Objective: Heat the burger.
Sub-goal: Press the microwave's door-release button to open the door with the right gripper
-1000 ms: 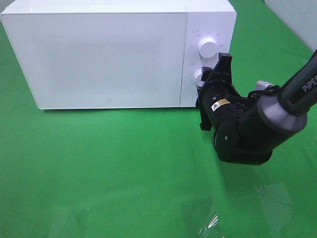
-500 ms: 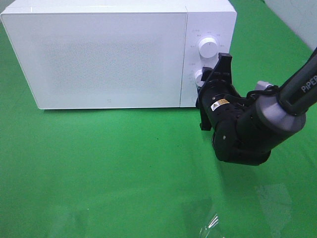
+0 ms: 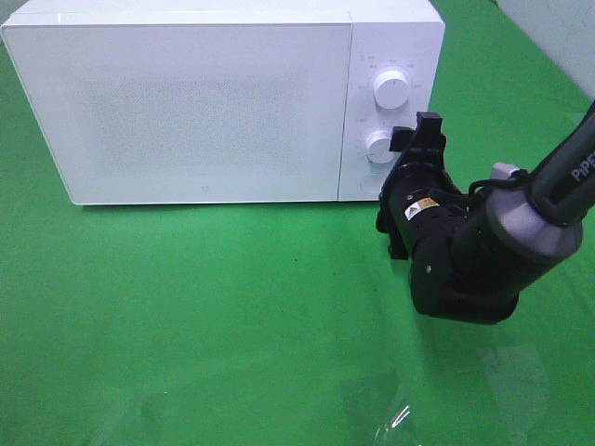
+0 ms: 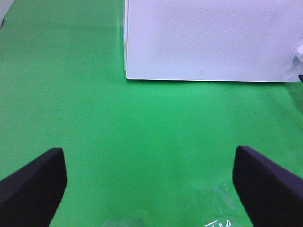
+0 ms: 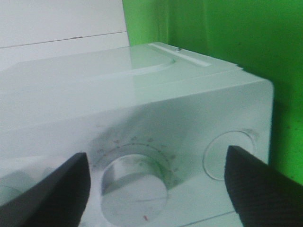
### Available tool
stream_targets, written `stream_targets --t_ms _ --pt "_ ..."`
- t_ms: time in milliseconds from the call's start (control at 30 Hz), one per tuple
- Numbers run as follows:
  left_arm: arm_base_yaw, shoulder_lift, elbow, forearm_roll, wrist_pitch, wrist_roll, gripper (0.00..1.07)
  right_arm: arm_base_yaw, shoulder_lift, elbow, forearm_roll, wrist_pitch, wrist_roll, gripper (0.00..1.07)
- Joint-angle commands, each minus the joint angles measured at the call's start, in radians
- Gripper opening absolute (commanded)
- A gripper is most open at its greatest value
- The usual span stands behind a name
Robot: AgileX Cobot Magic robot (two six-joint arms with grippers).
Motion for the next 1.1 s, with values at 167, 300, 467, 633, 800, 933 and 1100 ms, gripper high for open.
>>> stream_targets --t_ms 167,300,467,633,800,933,1100 --pt "0.003 -0.016 0.003 -0.004 -0.008 -0.004 0.87 0.03 -0.074 0.107 -0.045 -0.201 -0.055 0.76" --pt "0.003 -0.016 0.003 -0.004 -0.008 -0.004 0.87 0.03 -0.145 0.161 -0.063 -0.174 -0.125 0.76" --pt "0.003 -0.016 0.003 -0.004 -0.008 -0.004 0.87 0.027 -0.259 0.217 -0.071 -0.06 -0.285 0.76" --pt "0.003 -0.016 0.003 -0.004 -0.008 -0.004 0.87 0.027 -0.398 0.239 -0.074 0.168 -0.561 0.76" --pt "0.003 -0.016 0.003 -0.004 -0.008 -0.004 0.87 0.027 -0.489 0.239 -0.072 0.322 -0.773 0.76" --pt "0.003 -0.016 0.003 -0.004 -0.008 -0.004 0.87 0.006 -0.579 0.239 -0.07 0.519 -1.05 0.76" --pt "0.003 -0.016 0.003 -0.004 -0.008 -0.004 0.87 -0.052 -0.629 0.239 -0.07 0.658 -1.259 0.76"
